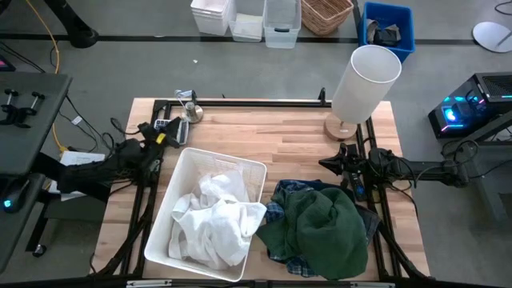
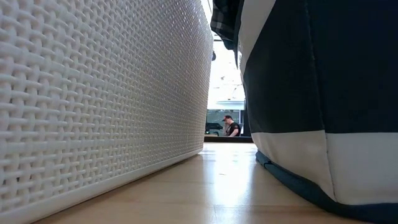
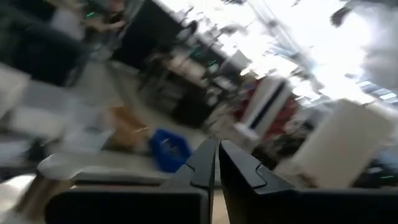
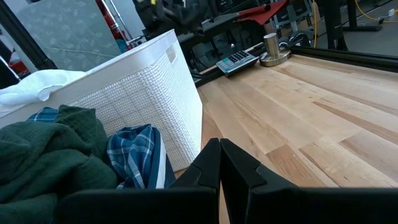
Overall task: Sort clothes
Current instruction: Return to Home Position
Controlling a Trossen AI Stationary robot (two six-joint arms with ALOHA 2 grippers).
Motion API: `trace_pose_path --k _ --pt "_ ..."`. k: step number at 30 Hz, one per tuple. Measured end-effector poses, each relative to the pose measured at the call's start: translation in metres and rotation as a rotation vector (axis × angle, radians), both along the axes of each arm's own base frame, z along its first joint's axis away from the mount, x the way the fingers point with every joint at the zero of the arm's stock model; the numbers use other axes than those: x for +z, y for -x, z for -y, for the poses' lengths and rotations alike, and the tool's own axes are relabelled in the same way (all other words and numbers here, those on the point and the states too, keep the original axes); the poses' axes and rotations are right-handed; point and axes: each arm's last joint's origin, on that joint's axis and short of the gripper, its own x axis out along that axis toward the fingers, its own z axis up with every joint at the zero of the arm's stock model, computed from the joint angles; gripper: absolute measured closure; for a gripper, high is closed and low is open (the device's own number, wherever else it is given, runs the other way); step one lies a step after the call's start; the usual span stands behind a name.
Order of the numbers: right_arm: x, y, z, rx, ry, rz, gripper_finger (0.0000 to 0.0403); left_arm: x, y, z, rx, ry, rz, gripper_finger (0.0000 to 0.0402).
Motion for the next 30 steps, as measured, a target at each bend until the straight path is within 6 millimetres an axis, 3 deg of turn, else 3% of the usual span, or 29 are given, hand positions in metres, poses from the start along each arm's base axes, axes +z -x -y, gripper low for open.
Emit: trace_pose_path --k 5,11,18,30 --pt "0.0 0.0 0.0 0.0 0.0 0.0 0.0402 -0.016 -0.003 -0.009 0.103 0.143 -0.029 0.04" --pt "0.0 0.0 0.0 0.0 0.0 0.0 0.0402 -0.019 -0.009 -0.021 0.189 0.152 -0.089 0.0401" --pt "0.0 0.0 0.0 0.0 0.0 0.0 0.0402 -0.034 -0.022 -0.027 -0.008 0.191 -0.306 0.0401" --pt "0.0 0.0 0.0 0.0 0.0 0.0 0.0402 -0.023 -0.037 -0.017 -0.6 -0.01 -0.56 0.0401"
